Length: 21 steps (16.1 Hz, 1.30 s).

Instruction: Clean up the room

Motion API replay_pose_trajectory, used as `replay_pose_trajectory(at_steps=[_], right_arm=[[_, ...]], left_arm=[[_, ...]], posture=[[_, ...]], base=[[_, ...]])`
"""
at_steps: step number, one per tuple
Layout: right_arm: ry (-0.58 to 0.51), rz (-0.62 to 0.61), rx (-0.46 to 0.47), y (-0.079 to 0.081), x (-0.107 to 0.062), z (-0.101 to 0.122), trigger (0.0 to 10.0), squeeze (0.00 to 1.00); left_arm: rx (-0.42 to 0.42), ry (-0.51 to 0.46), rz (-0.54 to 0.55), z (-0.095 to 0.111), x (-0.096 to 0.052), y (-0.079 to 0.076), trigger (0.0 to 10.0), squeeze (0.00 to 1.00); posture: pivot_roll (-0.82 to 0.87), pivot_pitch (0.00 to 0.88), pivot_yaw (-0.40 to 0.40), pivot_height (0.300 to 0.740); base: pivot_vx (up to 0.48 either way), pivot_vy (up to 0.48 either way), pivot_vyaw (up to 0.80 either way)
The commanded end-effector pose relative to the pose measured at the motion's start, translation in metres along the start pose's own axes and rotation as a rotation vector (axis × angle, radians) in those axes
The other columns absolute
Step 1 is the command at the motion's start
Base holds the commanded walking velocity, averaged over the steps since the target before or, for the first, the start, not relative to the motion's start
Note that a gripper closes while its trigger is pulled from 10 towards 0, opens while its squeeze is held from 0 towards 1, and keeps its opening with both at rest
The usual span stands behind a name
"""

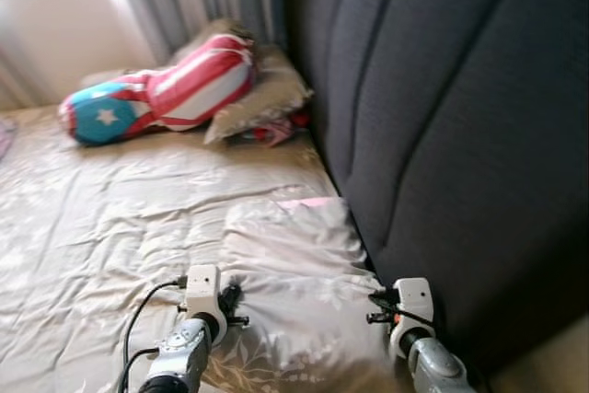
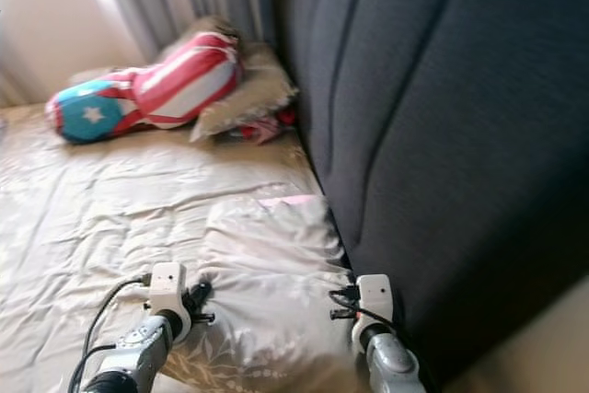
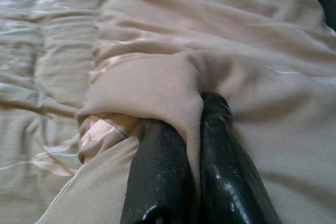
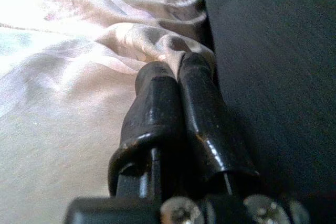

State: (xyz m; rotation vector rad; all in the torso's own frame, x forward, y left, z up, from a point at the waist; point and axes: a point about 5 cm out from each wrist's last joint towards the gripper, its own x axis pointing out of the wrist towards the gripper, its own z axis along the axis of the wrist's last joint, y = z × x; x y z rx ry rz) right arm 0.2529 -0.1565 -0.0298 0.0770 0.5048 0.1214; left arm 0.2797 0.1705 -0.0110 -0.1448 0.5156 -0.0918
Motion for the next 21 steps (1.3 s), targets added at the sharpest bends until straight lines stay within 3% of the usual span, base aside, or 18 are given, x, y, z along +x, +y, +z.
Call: replay_pose_trajectory(at_steps=[1, 7, 13, 17, 21], right_arm=[[-0.072, 0.002, -0.012, 0.002, 0.006, 0.019, 10.0, 0.00], [-0.071, 0.014, -0.045, 0.003, 0.007, 0.020, 10.0, 0.00], [0.013, 0.005, -0.231, 0.002, 0.018, 0.031, 10.0, 0.00], [0.029, -0.034, -0.306, -0.002, 0.025, 0.046, 10.0, 0.00], [-0.014, -0.131, -0.315, -0.012, 0.030, 0.068, 10.0, 0.00]], left_arm=[[0.030, -0.118, 0.004, 0.031, 0.004, 0.005, 10.0, 0.00], [0.029, -0.125, -0.004, 0.033, 0.004, 0.002, 10.0, 0.00], [0.027, -0.066, -0.021, 0.026, 0.008, -0.002, 10.0, 0.00], [-0.065, -0.006, -0.065, 0.022, 0.013, -0.012, 10.0, 0.00], [-0.187, 0.052, -0.119, 0.016, 0.015, -0.021, 10.0, 0.00]], posture=[[-0.03, 0.000, 0.012, 0.740], [-0.04, 0.000, 0.013, 0.740], [-0.02, 0.010, 0.013, 0.740], [-0.02, 0.021, 0.016, 0.740], [-0.02, 0.028, 0.024, 0.740]], base=[[0.409, 0.000, 0.00], [0.423, 0.000, 0.00], [0.000, 0.000, 0.00], [0.000, 0.000, 0.00], [0.000, 0.000, 0.00]])
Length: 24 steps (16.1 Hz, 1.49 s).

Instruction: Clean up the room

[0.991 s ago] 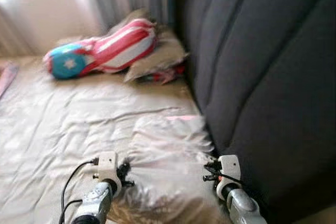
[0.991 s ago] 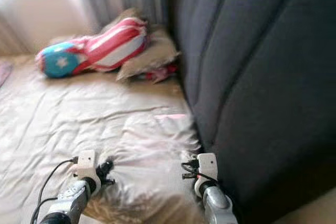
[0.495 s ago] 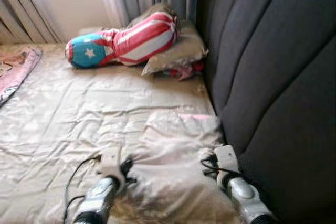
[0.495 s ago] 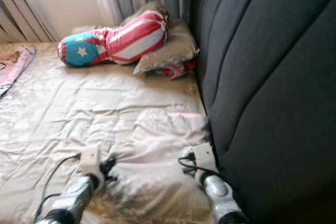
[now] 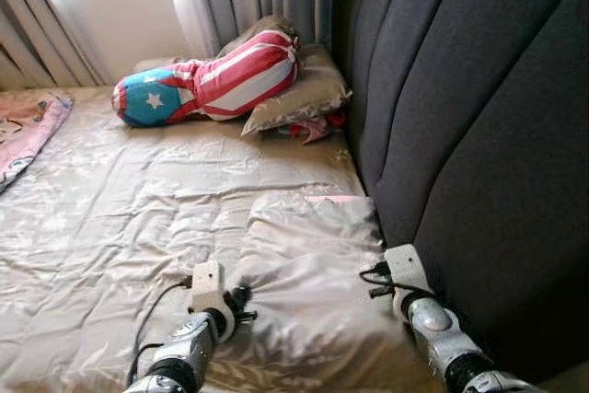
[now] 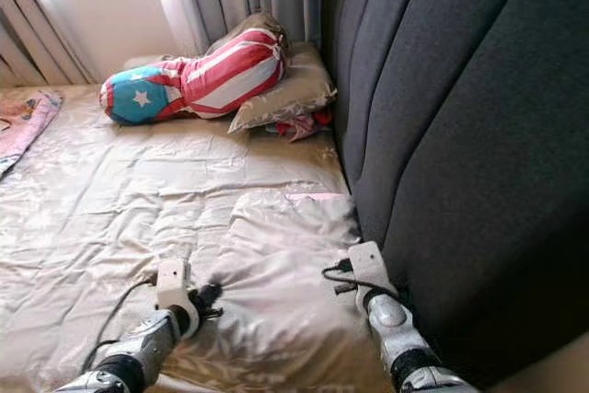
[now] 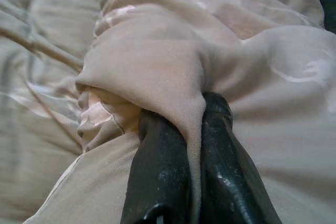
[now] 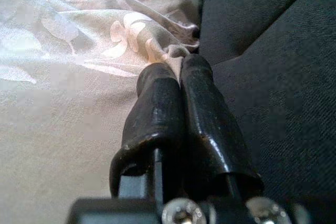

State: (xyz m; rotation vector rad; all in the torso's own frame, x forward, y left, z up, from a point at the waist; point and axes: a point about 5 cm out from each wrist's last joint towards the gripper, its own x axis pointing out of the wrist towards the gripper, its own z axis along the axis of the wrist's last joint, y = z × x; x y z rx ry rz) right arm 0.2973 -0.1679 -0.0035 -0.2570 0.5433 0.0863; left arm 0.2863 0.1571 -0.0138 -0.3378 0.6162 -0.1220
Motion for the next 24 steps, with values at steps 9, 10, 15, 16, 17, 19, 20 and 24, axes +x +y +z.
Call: replay_pose_trajectory(at_steps=[9, 10, 15, 16, 17, 19, 20, 24], right_arm=[[-0.077, -0.085, -0.005, -0.012, 0.006, 0.028, 10.0, 0.00], [-0.077, -0.086, -0.005, -0.012, 0.006, 0.029, 10.0, 0.00], [-0.080, -0.081, -0.004, -0.011, 0.007, 0.031, 10.0, 0.00], [-0.079, -0.078, -0.006, -0.011, 0.007, 0.031, 10.0, 0.00], [-0.078, -0.076, -0.005, -0.010, 0.007, 0.031, 10.0, 0.00], [-0.068, -0.073, -0.005, -0.010, 0.006, 0.027, 10.0, 0.00], [-0.065, -0.072, -0.005, -0.010, 0.006, 0.025, 10.0, 0.00], [-0.036, -0.052, -0.006, -0.003, 0.003, 0.014, 10.0, 0.00]], left_arm=[[-0.017, 0.004, -0.103, 0.011, 0.007, -0.018, 10.0, 0.00], [-0.021, 0.006, -0.110, 0.011, 0.007, -0.020, 10.0, 0.00], [-0.035, 0.029, -0.135, 0.006, 0.008, -0.024, 10.0, 0.00], [-0.032, 0.042, -0.128, 0.004, 0.008, -0.023, 10.0, 0.00], [-0.026, 0.049, -0.120, 0.002, 0.007, -0.022, 10.0, 0.00], [-0.023, 0.067, -0.108, 0.000, 0.007, -0.020, 10.0, 1.00], [-0.022, 0.071, -0.103, -0.001, 0.007, -0.020, 10.0, 1.00], [0.018, 0.093, -0.064, -0.005, 0.006, -0.016, 10.0, 1.00]], posture=[[-0.02, 0.056, 0.025, 0.740], [-0.02, 0.058, 0.023, 0.740], [-0.02, 0.062, 0.018, 0.740], [-0.02, 0.062, 0.018, 0.740], [-0.02, 0.062, 0.018, 0.740], [-0.02, 0.064, 0.018, 0.740], [-0.02, 0.067, 0.017, 0.740], [-0.02, 0.067, 0.016, 0.740]], base=[[0.000, 0.000, 0.00], [0.000, 0.000, 0.00], [0.000, 0.000, 0.00], [0.000, 0.000, 0.00], [0.000, 0.000, 0.00], [0.000, 0.000, 0.00], [0.000, 0.000, 0.00], [0.000, 0.000, 0.00]])
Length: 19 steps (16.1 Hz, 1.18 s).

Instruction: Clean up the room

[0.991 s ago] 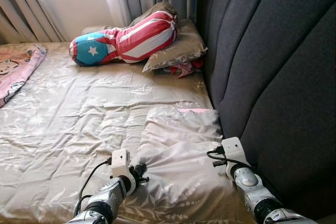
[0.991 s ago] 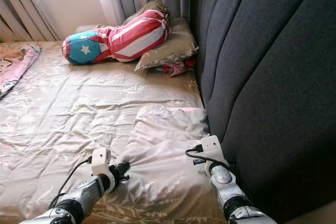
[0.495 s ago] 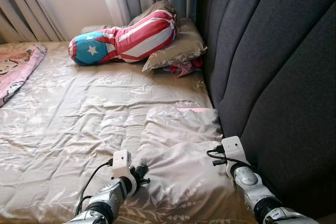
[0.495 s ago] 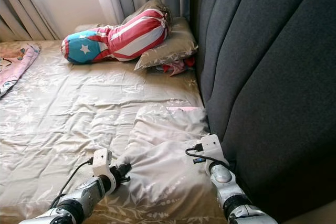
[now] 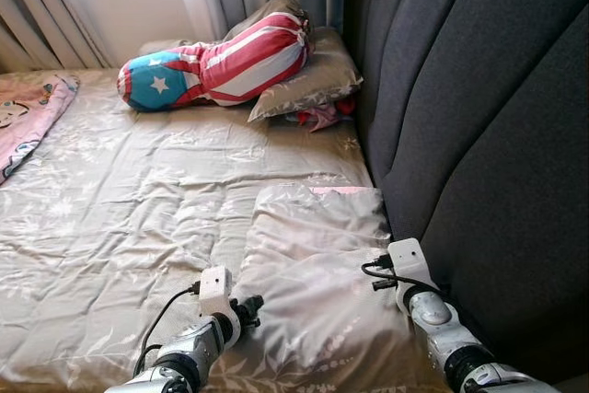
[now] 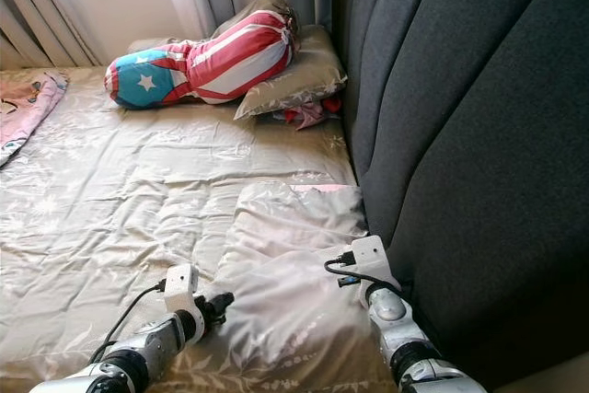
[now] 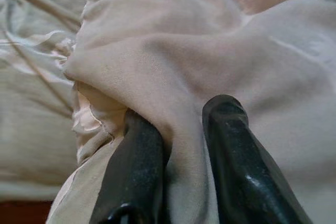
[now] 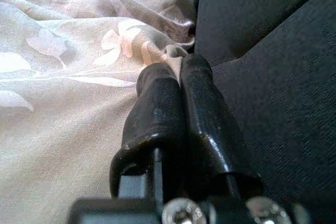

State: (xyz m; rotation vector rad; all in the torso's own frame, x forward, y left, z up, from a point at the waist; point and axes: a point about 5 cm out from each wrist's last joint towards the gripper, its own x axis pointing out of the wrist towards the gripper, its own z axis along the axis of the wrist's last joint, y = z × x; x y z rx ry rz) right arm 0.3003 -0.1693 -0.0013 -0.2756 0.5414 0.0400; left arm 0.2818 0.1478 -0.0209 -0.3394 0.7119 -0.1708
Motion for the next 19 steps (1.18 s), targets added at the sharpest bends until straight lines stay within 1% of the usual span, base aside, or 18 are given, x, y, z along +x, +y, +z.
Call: replay_pose_trajectory(at_steps=[1, 2, 3, 7, 8, 9, 10, 12, 16, 19], right_arm=[[-0.025, 0.005, -0.002, 0.003, 0.001, 0.005, 10.0, 0.00], [-0.013, 0.014, -0.003, 0.006, -0.001, 0.000, 10.0, 0.00], [0.007, 0.031, -0.006, 0.012, -0.003, -0.008, 10.0, 0.00], [0.034, 0.056, -0.005, 0.021, -0.007, -0.019, 10.0, 0.00], [0.040, 0.060, -0.007, 0.023, -0.008, -0.022, 10.0, 0.00], [0.043, 0.060, -0.007, 0.023, -0.008, -0.022, 10.0, 0.00], [0.047, 0.060, -0.009, 0.023, -0.009, -0.024, 10.0, 0.00], [0.064, 0.061, -0.017, 0.022, -0.010, -0.028, 10.0, 0.00], [0.107, 0.061, -0.025, 0.022, -0.015, -0.043, 10.0, 0.00], [0.148, 0.073, -0.019, 0.025, -0.019, -0.055, 10.0, 0.00]], left_arm=[[0.020, -0.005, -0.022, 0.005, 0.003, -0.009, 10.0, 0.52], [0.022, -0.003, -0.016, 0.004, 0.003, -0.009, 10.0, 0.00], [0.025, -0.004, -0.015, 0.006, 0.004, -0.009, 10.0, 0.00], [0.026, -0.016, -0.001, 0.010, 0.004, -0.008, 10.0, 0.00], [0.043, -0.011, 0.009, 0.010, 0.004, -0.007, 10.0, 1.00], [0.057, -0.004, 0.023, 0.009, 0.004, -0.006, 10.0, 1.00], [0.057, 0.005, 0.028, 0.008, 0.003, -0.005, 10.0, 0.00], [0.043, 0.035, 0.010, 0.000, 0.004, -0.010, 10.0, 0.00], [0.058, 0.093, -0.008, -0.015, 0.006, -0.022, 10.0, 0.00], [0.075, 0.116, 0.025, -0.020, 0.006, -0.021, 10.0, 0.00]], posture=[[-0.02, 0.067, 0.016, 0.740], [-0.02, 0.067, 0.016, 0.740], [-0.02, 0.072, 0.017, 0.740], [-0.02, 0.072, 0.015, 0.740], [-0.02, 0.073, 0.015, 0.740], [-0.02, 0.073, 0.014, 0.740], [-0.02, 0.073, 0.013, 0.740], [-0.02, 0.073, 0.011, 0.740], [-0.02, 0.075, 0.008, 0.740], [-0.01, 0.071, 0.008, 0.740]], base=[[0.000, 0.000, 0.00], [0.000, 0.000, 0.00], [0.000, 0.000, 0.00], [0.000, 0.000, 0.00], [0.000, 0.000, 0.00], [0.000, 0.000, 0.00], [0.000, 0.000, 0.00], [0.000, 0.000, 0.00], [0.000, 0.000, 0.00], [0.000, 0.000, 0.00]])
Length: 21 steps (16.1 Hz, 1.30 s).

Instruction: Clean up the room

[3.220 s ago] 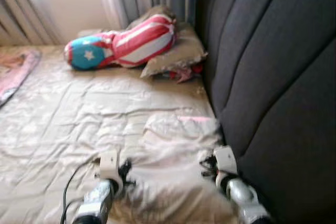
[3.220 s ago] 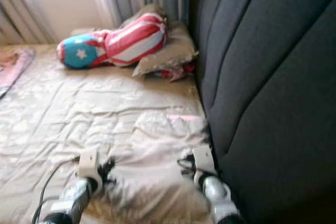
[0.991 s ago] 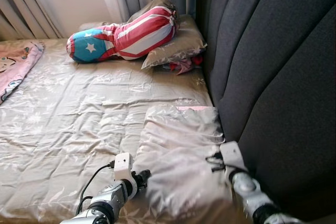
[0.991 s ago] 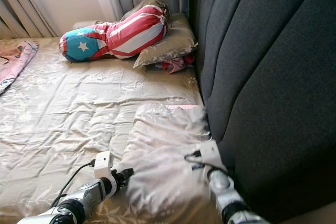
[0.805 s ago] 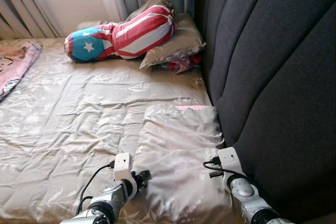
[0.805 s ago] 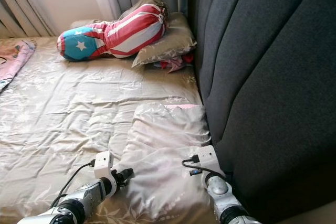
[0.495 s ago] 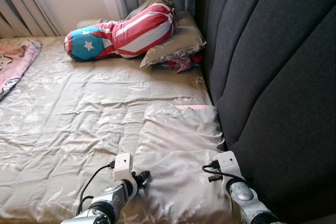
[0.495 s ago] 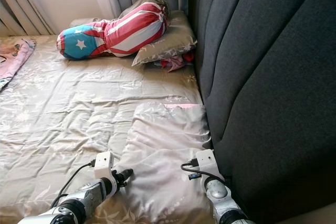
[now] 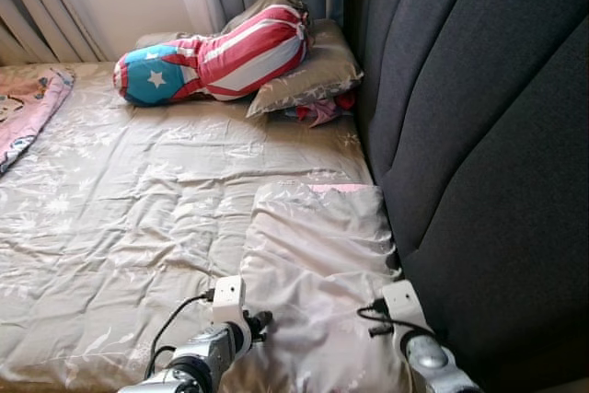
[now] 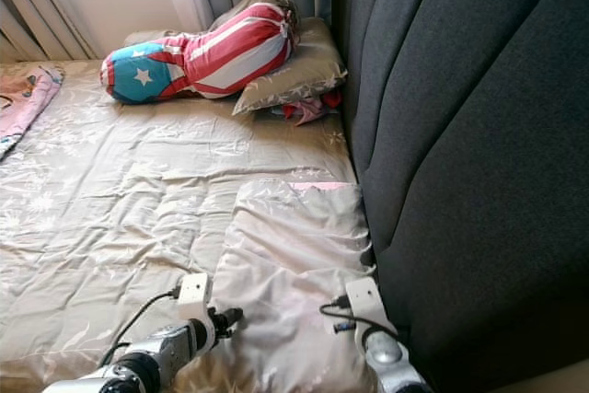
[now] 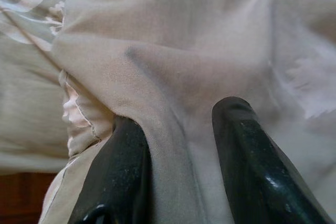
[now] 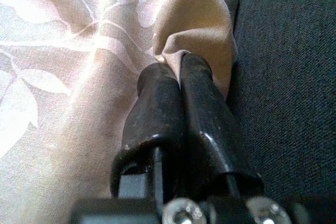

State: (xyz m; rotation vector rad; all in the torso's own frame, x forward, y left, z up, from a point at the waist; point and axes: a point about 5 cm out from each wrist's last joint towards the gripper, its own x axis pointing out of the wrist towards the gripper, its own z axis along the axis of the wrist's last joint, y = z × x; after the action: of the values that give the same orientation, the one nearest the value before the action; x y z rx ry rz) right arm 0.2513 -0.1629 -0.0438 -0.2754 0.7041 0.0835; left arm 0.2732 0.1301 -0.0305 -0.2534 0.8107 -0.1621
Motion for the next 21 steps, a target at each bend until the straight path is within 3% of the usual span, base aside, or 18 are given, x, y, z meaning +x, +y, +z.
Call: replay_pose_trajectory(at_steps=[1, 5, 7, 10, 12, 13, 14, 15, 16, 17, 18, 20, 21], right_arm=[[0.002, 0.012, -0.006, 0.003, 0.000, 0.000, 10.0, 0.00], [0.028, 0.025, -0.010, 0.007, -0.002, -0.008, 10.0, 0.00], [0.035, 0.025, -0.009, 0.006, -0.002, -0.010, 10.0, 0.00], [0.037, 0.023, -0.010, 0.005, -0.002, -0.010, 10.0, 0.00], [0.043, 0.027, -0.006, 0.005, -0.002, -0.011, 10.0, 0.00], [0.047, 0.032, -0.002, 0.006, -0.003, -0.011, 10.0, 0.00], [0.048, 0.034, -0.003, 0.007, -0.003, -0.012, 10.0, 0.73], [0.050, 0.038, -0.005, 0.008, -0.003, -0.012, 10.0, 1.00], [0.052, 0.041, -0.007, 0.008, -0.003, -0.012, 10.0, 1.00], [0.051, 0.039, -0.008, 0.008, -0.003, -0.012, 10.0, 1.00], [0.047, 0.036, -0.009, 0.007, -0.003, -0.012, 10.0, 1.00], [0.023, 0.021, -0.008, 0.003, -0.002, -0.009, 10.0, 1.00], [0.014, 0.013, -0.007, 0.000, -0.002, -0.008, 10.0, 0.94]], left_arm=[[0.030, 0.029, -0.012, -0.005, 0.001, -0.007, 10.0, 0.00], [0.038, 0.090, 0.007, -0.022, 0.001, -0.010, 10.0, 0.00], [0.044, 0.082, 0.016, -0.012, -0.002, 0.005, 10.0, 0.00], [0.059, 0.087, 0.012, -0.009, -0.002, 0.008, 10.0, 0.00], [0.065, 0.089, 0.010, -0.008, -0.003, 0.010, 10.0, 0.13], [0.064, 0.091, 0.009, -0.008, -0.003, 0.010, 10.0, 0.30], [0.065, 0.092, 0.008, -0.008, -0.003, 0.010, 10.0, 0.65], [0.066, 0.093, 0.007, -0.008, -0.003, 0.010, 10.0, 0.67], [0.067, 0.094, 0.006, -0.008, -0.003, 0.010, 10.0, 0.66], [0.067, 0.092, 0.012, -0.007, -0.003, 0.011, 10.0, 0.38], [0.066, 0.085, 0.016, -0.005, -0.003, 0.012, 10.0, 0.00], [0.158, 0.035, 0.054, 0.009, -0.005, 0.020, 10.0, 0.00], [0.201, 0.006, 0.081, 0.016, -0.006, 0.024, 10.0, 0.00]], posture=[[-0.01, 0.071, 0.008, 0.740], [-0.01, 0.071, 0.008, 0.740], [-0.01, 0.071, 0.008, 0.740], [-0.02, 0.062, 0.007, 0.740], [-0.02, 0.064, 0.006, 0.740], [-0.02, 0.064, 0.006, 0.740], [-0.02, 0.065, 0.006, 0.740], [-0.02, 0.065, 0.006, 0.740], [-0.02, 0.065, 0.006, 0.740], [-0.02, 0.064, 0.006, 0.740], [-0.02, 0.063, 0.007, 0.740], [-0.02, 0.052, 0.007, 0.740], [-0.02, 0.046, 0.008, 0.740]], base=[[0.000, 0.000, 0.00], [0.000, 0.000, 0.00], [0.000, 0.000, 0.00], [0.000, 0.000, 0.00], [0.000, 0.000, 0.00], [0.000, 0.000, 0.00], [0.000, 0.000, 0.00], [0.000, 0.000, 0.00], [0.000, 0.000, 0.00], [0.000, 0.000, 0.00], [0.000, 0.000, 0.00], [0.000, 0.000, 0.00], [0.000, 0.000, 0.00]])
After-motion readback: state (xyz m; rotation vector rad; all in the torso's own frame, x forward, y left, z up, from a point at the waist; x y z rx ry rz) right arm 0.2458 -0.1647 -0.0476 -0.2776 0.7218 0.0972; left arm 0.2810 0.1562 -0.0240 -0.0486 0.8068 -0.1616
